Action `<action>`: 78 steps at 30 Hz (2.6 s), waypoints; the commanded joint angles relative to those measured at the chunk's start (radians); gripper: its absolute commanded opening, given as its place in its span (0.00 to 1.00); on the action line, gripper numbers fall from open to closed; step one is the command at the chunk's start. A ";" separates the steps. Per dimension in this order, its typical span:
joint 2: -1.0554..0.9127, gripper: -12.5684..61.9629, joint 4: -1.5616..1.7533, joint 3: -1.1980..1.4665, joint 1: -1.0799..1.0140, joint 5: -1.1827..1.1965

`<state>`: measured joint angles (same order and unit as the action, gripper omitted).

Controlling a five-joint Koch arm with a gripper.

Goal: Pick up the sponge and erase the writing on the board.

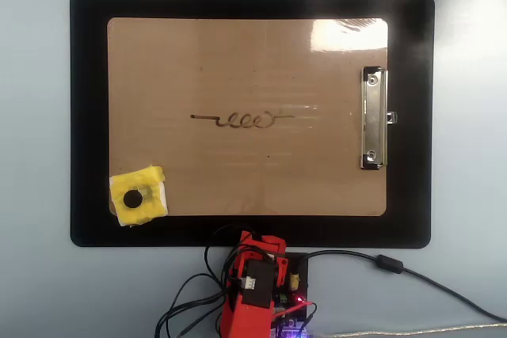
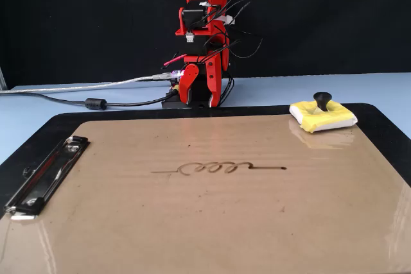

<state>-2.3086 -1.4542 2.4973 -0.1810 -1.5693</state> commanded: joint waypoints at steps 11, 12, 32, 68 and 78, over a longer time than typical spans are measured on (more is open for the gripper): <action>-0.044 0.62 0.563 -0.229 0.566 -0.026; -0.043 0.62 0.617 -0.242 0.644 -0.046; 0.025 0.62 1.215 -0.184 1.069 -0.155; 0.495 0.60 1.770 0.060 1.324 -0.129; 0.635 0.60 1.947 0.058 1.336 -0.123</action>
<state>-1.6674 0.4218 2.5694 1.1505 -1.6920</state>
